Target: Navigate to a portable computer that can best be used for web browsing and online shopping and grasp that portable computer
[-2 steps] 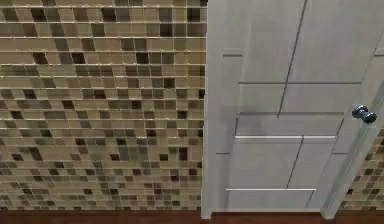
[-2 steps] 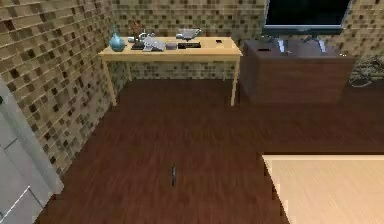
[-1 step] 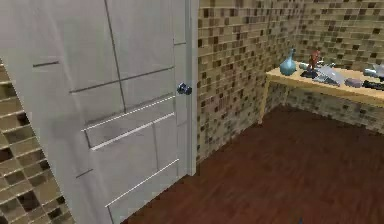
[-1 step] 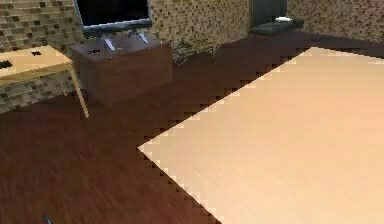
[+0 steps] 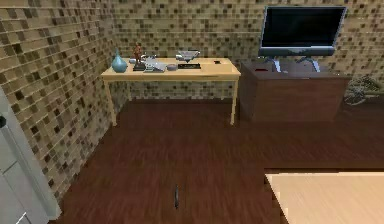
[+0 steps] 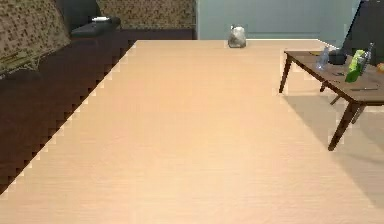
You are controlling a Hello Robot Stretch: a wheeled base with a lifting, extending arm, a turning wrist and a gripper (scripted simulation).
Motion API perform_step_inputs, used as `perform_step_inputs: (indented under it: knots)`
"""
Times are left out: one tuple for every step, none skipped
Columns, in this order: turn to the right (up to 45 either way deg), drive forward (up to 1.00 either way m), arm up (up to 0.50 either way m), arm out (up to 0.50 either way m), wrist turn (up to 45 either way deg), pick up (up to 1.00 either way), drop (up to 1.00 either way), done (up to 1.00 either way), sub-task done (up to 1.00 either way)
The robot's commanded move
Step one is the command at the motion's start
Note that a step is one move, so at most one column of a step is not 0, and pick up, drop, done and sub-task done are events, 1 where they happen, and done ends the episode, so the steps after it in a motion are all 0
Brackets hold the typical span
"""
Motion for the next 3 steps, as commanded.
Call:
perform_step_inputs:
  knots:
    - [24.0, 0.0, 0.0, 0.0, 0.0, 0.0, 0.0, 0.0, 0.0]
    - [0.0, 1.0, 0.0, 0.0, 0.0, 0.0, 0.0, 0.0, 0.0]
    - [-12.0, 0.0, 0.0, 0.0, 0.0, 0.0, 0.0, 0.0, 0.0]
